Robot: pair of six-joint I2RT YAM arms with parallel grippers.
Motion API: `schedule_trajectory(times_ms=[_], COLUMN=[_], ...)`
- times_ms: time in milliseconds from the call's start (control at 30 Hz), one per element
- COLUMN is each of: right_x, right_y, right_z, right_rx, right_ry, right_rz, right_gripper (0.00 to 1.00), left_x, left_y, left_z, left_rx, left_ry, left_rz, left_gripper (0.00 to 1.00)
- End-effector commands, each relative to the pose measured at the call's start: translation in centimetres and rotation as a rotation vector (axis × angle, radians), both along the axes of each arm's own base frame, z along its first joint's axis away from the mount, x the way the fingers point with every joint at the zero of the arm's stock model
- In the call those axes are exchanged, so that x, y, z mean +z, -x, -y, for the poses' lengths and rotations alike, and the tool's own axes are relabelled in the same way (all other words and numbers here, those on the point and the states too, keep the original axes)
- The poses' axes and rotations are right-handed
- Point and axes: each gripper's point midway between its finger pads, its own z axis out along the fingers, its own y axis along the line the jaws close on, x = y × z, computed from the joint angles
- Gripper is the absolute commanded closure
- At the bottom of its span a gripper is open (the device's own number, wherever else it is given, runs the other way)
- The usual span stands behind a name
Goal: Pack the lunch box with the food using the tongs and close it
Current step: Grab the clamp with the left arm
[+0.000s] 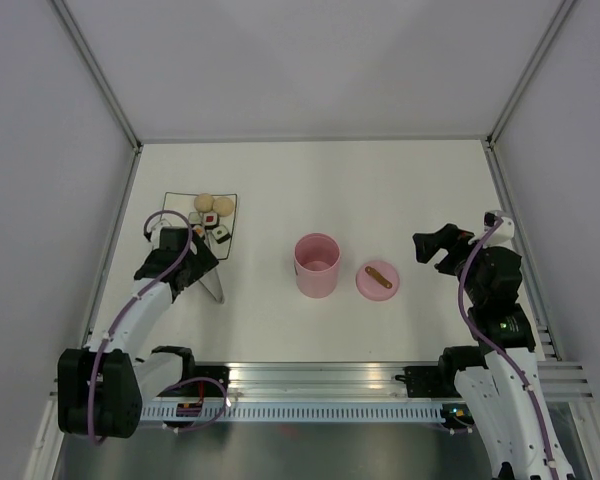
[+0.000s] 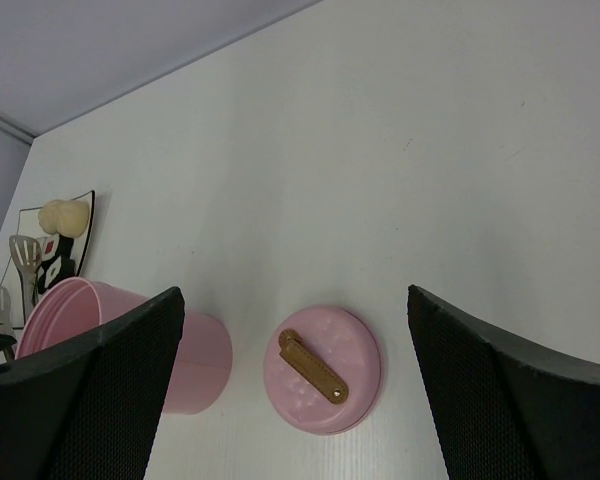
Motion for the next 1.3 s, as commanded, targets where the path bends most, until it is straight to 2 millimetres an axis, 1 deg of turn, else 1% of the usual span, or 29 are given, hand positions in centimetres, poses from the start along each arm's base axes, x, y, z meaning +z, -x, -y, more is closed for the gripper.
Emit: schedule_trajectory(times_ms=[0, 100, 300, 567, 633, 733, 767, 833, 867, 933, 1000, 1133, 1267], right_x=[0.8, 0.7, 0.7, 0.8, 0.9, 0.9, 0.9, 0.9, 1.2, 1.1, 1.3, 1.0, 1.2], right_y=[0.0, -0.1, -0.1, -0.2, 0.1, 0.4, 0.5, 0.7, 0.8, 0.9, 1.1, 1.1, 1.3], right_z=[0.2, 0.1, 0.2, 0.8, 1.0, 1.1, 1.1, 1.1, 1.1, 1.1, 0.7, -0.2, -0.4], right_rx=[-0.011, -0.006, -0.011, -0.044, -0.053, -0.062, -0.062, -0.063, -0.062, -0.063, -0.042, 0.007, 0.012], right_ry=[0.010, 0.011, 0.008, 0.022, 0.020, 0.016, 0.015, 0.015, 0.015, 0.015, 0.009, -0.018, -0.034], right_rz=[0.012, 0.006, 0.003, -0.012, -0.009, -0.002, -0.004, -0.007, -0.001, -0.013, -0.011, -0.020, -0.029], right_gripper=[0.02, 0.02, 0.02, 0.02, 0.02, 0.02, 0.02, 0.02, 0.02, 0.02, 0.02, 0.02, 0.02], left_x=[-0.1, -0.9, -1.2, -2.3, -2.7, -3.0, -3.1, -3.4, -3.4, -3.4, -3.5, -3.5, -3.8], left_y=[-1.4, -1.6, -2.9, -3.1, -2.9, -3.0, -3.1, -3.1, -3.2, -3.2, -3.4, -3.7, -3.8], left_z=[0.5, 0.6, 1.1, 0.8, 0.7, 0.9, 0.9, 1.0, 1.0, 0.9, 1.0, 1.2, 1.6], left_rx=[0.007, 0.014, -0.003, 0.017, 0.023, 0.021, 0.018, 0.018, 0.018, 0.018, 0.016, 0.010, -0.013], left_ry=[0.023, 0.027, 0.033, -0.005, -0.008, -0.001, 0.002, 0.004, 0.002, 0.001, 0.003, 0.007, 0.016], left_rz=[0.042, 0.026, 0.040, 0.016, 0.013, 0.026, 0.027, 0.026, 0.025, 0.025, 0.026, 0.022, 0.006], left_gripper=[0.00, 0.01, 0.01, 0.05, 0.09, 0.13, 0.16, 0.20, 0.21, 0.22, 0.22, 0.21, 0.23])
